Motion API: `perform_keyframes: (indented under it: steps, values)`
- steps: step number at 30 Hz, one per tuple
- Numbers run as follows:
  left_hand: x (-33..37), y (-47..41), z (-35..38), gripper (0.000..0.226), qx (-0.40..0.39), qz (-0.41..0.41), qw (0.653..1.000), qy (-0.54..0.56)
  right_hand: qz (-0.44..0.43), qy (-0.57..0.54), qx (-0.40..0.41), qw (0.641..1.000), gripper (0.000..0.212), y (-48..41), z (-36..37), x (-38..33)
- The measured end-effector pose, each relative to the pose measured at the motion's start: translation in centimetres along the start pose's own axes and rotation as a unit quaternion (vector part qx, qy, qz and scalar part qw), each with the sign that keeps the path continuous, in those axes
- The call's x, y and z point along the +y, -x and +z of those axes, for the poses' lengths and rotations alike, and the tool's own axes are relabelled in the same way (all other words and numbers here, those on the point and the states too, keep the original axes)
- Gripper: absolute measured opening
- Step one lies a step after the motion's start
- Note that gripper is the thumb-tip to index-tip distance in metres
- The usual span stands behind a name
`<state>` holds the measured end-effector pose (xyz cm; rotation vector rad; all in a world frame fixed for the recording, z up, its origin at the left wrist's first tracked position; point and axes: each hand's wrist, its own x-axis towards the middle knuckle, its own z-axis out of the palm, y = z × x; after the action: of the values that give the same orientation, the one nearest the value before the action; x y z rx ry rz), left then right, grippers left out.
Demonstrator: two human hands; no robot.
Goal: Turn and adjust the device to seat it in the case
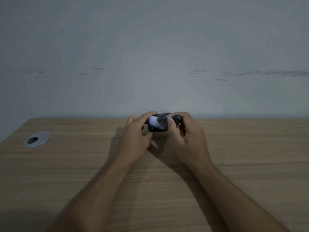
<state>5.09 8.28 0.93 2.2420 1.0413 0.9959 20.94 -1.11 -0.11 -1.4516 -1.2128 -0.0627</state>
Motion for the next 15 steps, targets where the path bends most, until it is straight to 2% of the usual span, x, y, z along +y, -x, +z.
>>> perform_keyframes:
  steps: [5, 8, 15]
  values:
    - [-0.2, -0.1, 0.0, 0.062, 0.006, -0.040, 0.998, 0.055, 0.066, 0.018, 0.042, 0.997, 0.006, -0.6, -0.7, 1.1]
    - [-0.2, -0.2, 0.3, 0.057, 0.004, -0.039, 0.996, 0.074, 0.104, 0.009, 0.039, 0.994, 0.009, -0.8, -1.0, 1.8]
    - [-0.5, -0.5, 0.3, 0.051, 0.000, -0.053, 0.997, 0.054, 0.046, -0.074, -0.041, 0.995, 0.011, 0.0, 0.1, -0.2]
